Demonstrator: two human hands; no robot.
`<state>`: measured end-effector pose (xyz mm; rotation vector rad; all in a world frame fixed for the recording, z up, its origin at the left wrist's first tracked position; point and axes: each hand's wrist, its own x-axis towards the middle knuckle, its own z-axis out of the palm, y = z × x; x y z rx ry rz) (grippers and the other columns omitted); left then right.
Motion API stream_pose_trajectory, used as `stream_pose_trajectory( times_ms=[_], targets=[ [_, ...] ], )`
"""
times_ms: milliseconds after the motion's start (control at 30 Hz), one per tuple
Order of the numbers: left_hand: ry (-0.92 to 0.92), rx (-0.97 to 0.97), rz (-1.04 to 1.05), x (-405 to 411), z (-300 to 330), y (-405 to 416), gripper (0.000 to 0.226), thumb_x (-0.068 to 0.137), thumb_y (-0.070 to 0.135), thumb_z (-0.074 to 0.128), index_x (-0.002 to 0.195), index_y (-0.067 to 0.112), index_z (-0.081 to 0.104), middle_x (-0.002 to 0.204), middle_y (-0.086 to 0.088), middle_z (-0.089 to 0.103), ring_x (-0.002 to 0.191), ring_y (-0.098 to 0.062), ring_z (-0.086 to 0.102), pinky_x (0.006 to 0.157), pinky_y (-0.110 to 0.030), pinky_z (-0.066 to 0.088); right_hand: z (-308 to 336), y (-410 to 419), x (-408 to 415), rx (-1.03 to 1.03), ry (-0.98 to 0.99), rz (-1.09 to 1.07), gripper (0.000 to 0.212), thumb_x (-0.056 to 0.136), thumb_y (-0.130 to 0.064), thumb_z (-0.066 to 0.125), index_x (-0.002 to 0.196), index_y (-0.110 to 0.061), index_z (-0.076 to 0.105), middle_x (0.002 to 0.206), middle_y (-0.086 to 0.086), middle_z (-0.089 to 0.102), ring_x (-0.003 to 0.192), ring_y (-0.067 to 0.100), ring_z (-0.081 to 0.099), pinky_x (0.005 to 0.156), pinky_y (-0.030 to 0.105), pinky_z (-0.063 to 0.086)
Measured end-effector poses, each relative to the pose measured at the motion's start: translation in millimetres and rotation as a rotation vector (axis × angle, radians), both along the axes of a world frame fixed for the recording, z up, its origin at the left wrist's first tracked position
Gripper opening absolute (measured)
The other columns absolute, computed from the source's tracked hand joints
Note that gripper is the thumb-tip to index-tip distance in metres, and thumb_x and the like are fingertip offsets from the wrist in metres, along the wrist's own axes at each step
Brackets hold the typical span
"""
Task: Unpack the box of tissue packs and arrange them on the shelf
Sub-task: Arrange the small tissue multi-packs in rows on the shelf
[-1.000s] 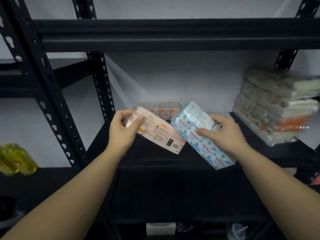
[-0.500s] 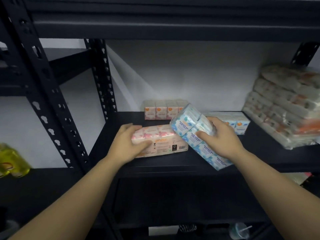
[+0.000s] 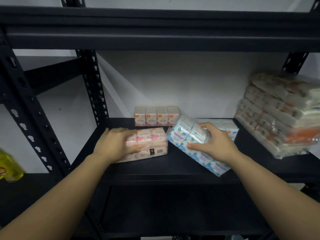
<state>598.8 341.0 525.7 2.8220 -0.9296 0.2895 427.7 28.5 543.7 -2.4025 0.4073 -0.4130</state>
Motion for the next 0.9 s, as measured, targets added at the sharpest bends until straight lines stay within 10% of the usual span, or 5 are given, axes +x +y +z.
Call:
stream_pose_trajectory(
  times_ms=[400,733,900],
  targets=[
    [0.042,-0.086,0.038,-4.4,10.2,-15.4,0.071,0.085,0.05,0.077,0.149,0.032,0.053,0.154,0.004,0.05,0.137,-0.021,0.049,0.107,-0.041,0.044,-5.5,-17.0,24.2,-0.335,0.247,0.165,0.096,0.064,-0.079,0.077,0.147,-0.038,0.051,0.139,-0.006,0.056,0.126,0.02,0.052,0.103,0.044,0.048],
    [0.135,-0.156,-0.369,-32.0,16.4,-107.4,0.082,0.082,0.067,0.072,0.151,0.03,0.049,0.149,0.005,0.054,0.133,-0.015,0.05,0.111,-0.033,0.041,2.1,-52.1,24.7,-0.282,0.037,0.015,0.052,0.087,-0.06,0.069,0.123,-0.023,0.07,0.114,-0.004,0.067,0.108,0.017,0.061,0.093,0.037,0.051],
    [0.221,-0.071,-0.507,-37.8,8.9,-152.2,0.083,0.082,0.067,0.073,0.153,0.034,0.045,0.153,0.006,0.05,0.138,-0.016,0.043,0.117,-0.036,0.034,0.5,-86.3,19.0,-0.243,0.083,-0.018,0.044,0.095,-0.044,0.068,0.134,-0.024,0.068,0.142,-0.002,0.062,0.131,0.019,0.054,0.106,0.024,0.036]
  ],
)
